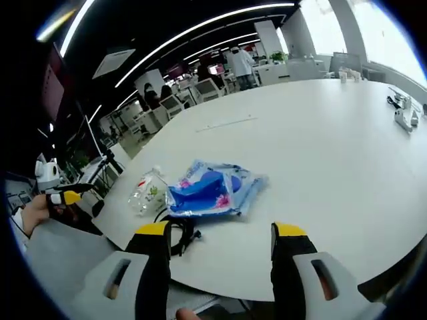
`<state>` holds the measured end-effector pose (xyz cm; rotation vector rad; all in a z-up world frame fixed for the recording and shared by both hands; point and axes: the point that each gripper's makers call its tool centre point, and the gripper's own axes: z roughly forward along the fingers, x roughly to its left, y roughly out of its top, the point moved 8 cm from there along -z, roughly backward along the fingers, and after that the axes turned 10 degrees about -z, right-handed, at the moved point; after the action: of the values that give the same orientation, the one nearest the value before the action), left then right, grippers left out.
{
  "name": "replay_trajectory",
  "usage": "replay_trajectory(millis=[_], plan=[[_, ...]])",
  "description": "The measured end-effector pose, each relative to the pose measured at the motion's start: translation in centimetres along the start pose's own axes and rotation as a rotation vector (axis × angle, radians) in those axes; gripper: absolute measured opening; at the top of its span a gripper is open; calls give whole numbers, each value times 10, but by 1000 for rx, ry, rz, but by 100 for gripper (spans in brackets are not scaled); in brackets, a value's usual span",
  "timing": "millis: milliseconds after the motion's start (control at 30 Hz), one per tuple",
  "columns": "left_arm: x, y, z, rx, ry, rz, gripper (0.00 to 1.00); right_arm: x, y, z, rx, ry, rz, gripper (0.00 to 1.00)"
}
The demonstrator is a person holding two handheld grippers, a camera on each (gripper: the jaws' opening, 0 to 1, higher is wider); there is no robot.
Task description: Arrange the tabletop items into an orderly group along one side of the table until the central work area is clear of visible clutter.
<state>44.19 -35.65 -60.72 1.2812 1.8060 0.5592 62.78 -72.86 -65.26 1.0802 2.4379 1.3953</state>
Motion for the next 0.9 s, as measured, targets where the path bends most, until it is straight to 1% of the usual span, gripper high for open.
replay_trajectory(millis=[233, 533, 900], plan=[[-1, -1, 2, 8, -5, 2, 89, 5, -1, 0, 4, -5, 3, 57], [0, -1, 2, 14, -3, -2, 89, 4, -1, 3, 11, -3, 4, 56], [-5, -1, 1, 19, -9, 0, 88, 6, -3, 6, 20, -1, 10, 56]])
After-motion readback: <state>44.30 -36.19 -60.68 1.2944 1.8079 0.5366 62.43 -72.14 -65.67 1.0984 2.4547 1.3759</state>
